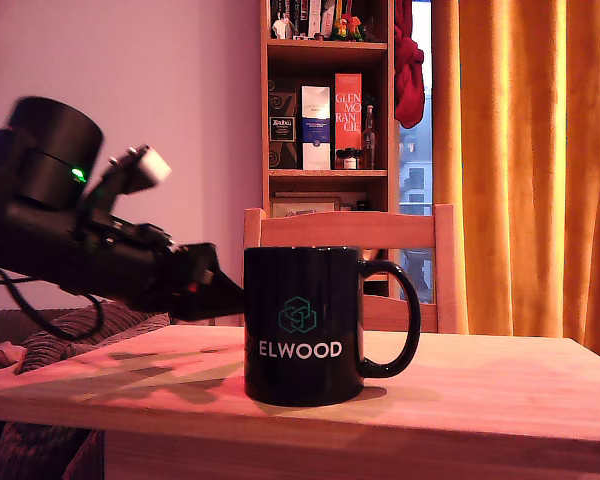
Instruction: Pick up the coffee capsules on the table and drop them inside the coffee cup
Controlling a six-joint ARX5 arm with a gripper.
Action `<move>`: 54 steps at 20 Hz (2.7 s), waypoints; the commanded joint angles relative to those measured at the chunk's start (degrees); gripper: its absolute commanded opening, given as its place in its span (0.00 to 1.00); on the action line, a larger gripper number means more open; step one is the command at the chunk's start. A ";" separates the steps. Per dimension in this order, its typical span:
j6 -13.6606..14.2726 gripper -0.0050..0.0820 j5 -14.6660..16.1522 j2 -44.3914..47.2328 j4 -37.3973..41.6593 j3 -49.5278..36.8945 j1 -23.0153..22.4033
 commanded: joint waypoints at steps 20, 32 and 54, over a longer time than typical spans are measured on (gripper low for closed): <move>0.24 0.59 0.59 10.99 -4.44 11.26 -1.95; 0.20 0.57 0.55 10.99 -6.36 11.26 -1.92; -0.24 0.25 1.46 -0.31 -23.76 11.26 -1.92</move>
